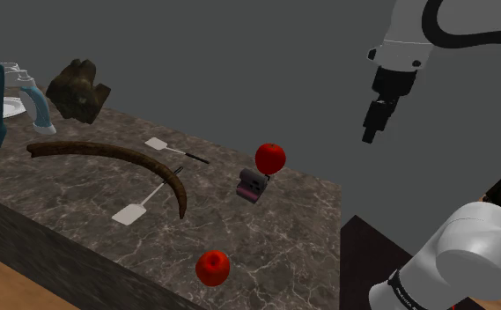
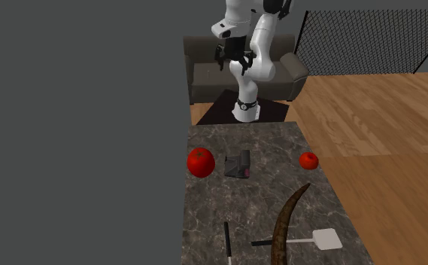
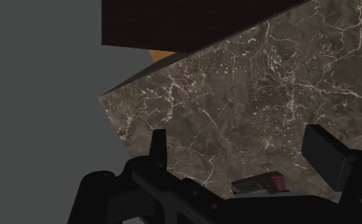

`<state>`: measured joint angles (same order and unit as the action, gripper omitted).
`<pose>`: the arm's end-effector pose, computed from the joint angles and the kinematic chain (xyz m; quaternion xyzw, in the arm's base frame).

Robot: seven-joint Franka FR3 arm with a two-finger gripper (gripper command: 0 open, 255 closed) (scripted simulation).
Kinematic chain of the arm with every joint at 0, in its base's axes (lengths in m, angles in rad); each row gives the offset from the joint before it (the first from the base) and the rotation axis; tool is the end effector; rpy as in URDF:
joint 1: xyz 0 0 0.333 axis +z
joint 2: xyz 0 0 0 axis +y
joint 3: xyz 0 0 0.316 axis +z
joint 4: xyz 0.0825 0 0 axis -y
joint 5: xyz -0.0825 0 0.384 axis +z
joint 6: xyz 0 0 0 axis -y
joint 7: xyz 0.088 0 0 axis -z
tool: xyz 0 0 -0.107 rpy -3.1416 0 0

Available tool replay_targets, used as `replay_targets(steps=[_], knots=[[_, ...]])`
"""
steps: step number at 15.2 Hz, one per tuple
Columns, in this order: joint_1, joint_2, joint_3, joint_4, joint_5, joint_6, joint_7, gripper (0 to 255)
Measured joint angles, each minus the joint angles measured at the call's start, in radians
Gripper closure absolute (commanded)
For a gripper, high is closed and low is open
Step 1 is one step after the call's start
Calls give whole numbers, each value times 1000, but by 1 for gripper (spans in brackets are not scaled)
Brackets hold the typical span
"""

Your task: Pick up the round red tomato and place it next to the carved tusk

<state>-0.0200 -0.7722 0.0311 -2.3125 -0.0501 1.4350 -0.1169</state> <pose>0.2963 0.0005 0.5956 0.9964 0.0568 -0.0547 0.0327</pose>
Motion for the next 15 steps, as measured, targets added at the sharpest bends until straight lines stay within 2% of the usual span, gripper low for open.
replay_targets(steps=[2,6,15], knots=[[2,12,-5,-2,-2,15,-11,0],[15,105,-49,-3,-16,128,-96,0],[56,393,-133,75,-1,382,-311,0]])
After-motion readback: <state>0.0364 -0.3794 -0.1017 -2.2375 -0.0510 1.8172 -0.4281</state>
